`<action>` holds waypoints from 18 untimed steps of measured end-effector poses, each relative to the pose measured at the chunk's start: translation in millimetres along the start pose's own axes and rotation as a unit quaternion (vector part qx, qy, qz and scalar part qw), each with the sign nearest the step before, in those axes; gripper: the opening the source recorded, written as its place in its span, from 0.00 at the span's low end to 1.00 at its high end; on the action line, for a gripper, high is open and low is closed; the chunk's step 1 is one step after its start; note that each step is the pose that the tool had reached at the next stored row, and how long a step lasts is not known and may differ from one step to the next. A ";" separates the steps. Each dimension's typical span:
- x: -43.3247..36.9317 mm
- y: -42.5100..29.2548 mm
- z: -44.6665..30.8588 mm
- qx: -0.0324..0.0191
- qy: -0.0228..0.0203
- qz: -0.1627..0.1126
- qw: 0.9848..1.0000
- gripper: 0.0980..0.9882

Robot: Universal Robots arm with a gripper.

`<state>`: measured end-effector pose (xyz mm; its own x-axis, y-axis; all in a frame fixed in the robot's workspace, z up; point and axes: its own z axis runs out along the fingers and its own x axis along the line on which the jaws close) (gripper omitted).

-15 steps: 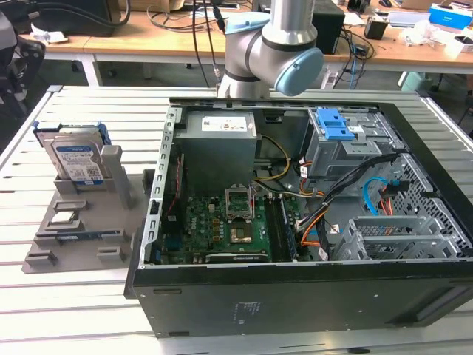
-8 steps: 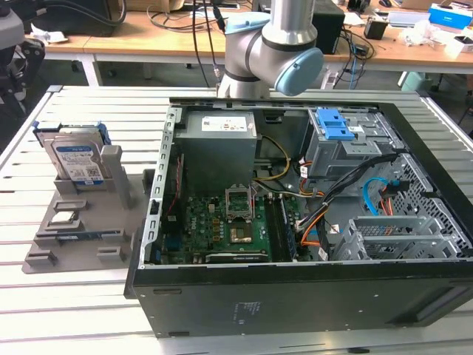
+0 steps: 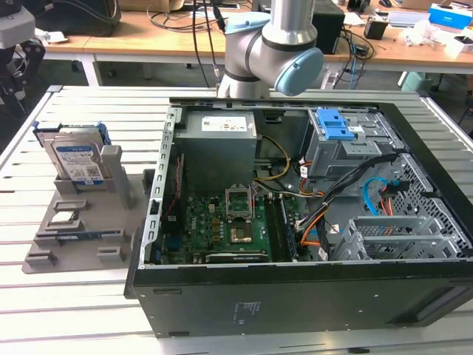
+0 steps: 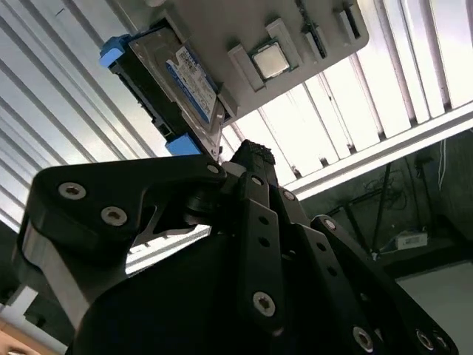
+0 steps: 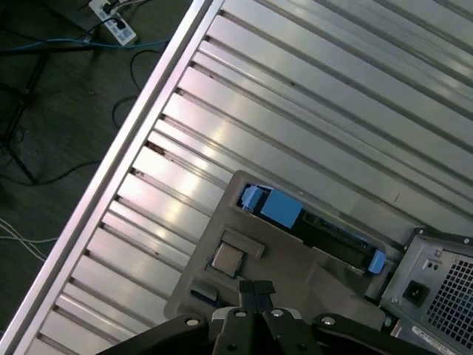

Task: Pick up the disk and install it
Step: 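Pick up the disk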

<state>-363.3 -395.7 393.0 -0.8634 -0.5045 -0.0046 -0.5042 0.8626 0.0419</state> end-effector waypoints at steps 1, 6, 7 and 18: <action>0.0 0.0 0.0 0.000 0.000 -0.008 1.000 0.01; 0.0 0.0 0.0 0.000 0.003 -0.062 0.998 0.01; 0.0 0.0 0.0 0.000 0.003 -0.073 0.997 0.01; 0.0 0.0 0.0 -0.001 0.007 -0.175 0.985 0.01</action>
<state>-363.3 -395.7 393.0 -0.6370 -0.7709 -0.0045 -0.7703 0.6363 0.0419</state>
